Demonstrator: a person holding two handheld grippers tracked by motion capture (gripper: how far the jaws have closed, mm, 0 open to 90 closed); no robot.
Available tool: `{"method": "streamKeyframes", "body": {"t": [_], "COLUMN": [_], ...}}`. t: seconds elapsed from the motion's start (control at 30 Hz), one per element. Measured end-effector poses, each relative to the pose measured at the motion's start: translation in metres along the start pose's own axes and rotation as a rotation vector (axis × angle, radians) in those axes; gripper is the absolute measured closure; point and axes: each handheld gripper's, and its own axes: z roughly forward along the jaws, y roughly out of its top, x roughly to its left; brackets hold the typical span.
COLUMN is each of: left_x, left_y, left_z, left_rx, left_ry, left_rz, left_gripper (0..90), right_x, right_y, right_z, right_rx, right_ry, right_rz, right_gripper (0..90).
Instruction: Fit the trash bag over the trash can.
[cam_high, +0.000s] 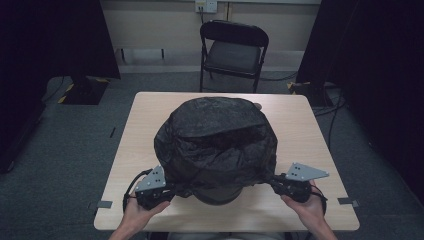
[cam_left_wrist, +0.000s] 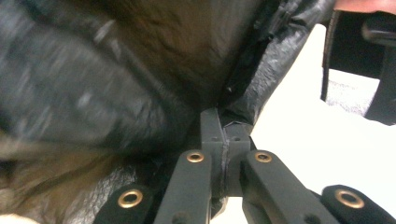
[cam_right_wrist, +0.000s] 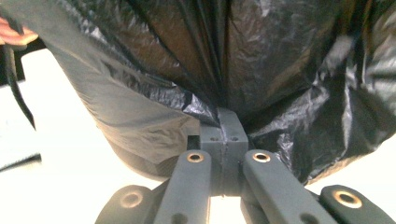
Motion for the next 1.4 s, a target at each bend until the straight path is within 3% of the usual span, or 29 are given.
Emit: {"method": "streamKeyframes", "body": {"t": [0.1,0.2,0.23,0.33,0.43,0.57,0.67,0.87,1.0,1.1,1.17,1.2,1.3,1.4], "left_x": [0.0,-0.001,-0.001,-0.005,-0.008,-0.014,-0.014,0.012,0.026,0.034,0.044,0.049,0.067,0.081], "left_y": [-0.006,-0.009,-0.009,-0.007,-0.001,0.008,0.017,0.046,0.068,0.083,0.086,0.087,0.084,0.083], "left_z": [0.006,0.005,0.003,-0.009,-0.025,-0.046,-0.057,-0.073,-0.082,-0.077,-0.071,-0.068,-0.061,-0.052], "left_rx": [0.034,0.033,0.031,-0.005,-0.06,-0.123,-0.148,-0.266,-0.358,-0.341,-0.328,-0.318,-0.31,-0.302], "left_ry": [0.01,0.003,-0.007,-0.002,-0.001,0.004,0.036,0.133,0.145,0.18,0.204,0.237,0.263,0.262], "left_rz": [0.008,0.001,0.004,-0.011,-0.01,-0.001,0.012,-0.026,-0.042,-0.024,-0.049,-0.057,-0.113,-0.15], "left_gripper": [90.0,89.1,83.7,65.2,57.8,52.8,51.9,51.7,48.1,47.8,48.4,48.6,48.7,46.4], "right_x": [0.001,0.0,-0.001,0.001,0.004,0.004,0.002,-0.018,-0.033,-0.038,-0.04,-0.041,-0.051,-0.059], "right_y": [-0.007,-0.01,-0.01,-0.009,-0.006,0.0,0.006,0.034,0.067,0.091,0.1,0.103,0.104,0.103], "right_z": [0.011,0.014,0.013,0.005,-0.01,-0.029,-0.042,-0.057,-0.058,-0.049,-0.036,-0.028,-0.008,0.011], "right_rx": [0.04,0.052,0.046,0.024,-0.007,-0.058,-0.097,-0.183,-0.266,-0.27,-0.227,-0.201,-0.164,-0.149], "right_ry": [-0.012,-0.013,-0.015,0.003,0.002,-0.008,-0.019,-0.12,-0.159,-0.16,-0.166,-0.188,-0.205,-0.166], "right_rz": [-0.021,-0.008,-0.004,-0.001,0.004,0.016,0.009,0.025,0.04,0.019,-0.007,-0.02,0.01,0.033], "right_gripper": [90.0,90.0,89.5,73.5,63.5,57.1,55.6,56.6,53.0,56.3,59.4,60.5,57.4,54.0]}}
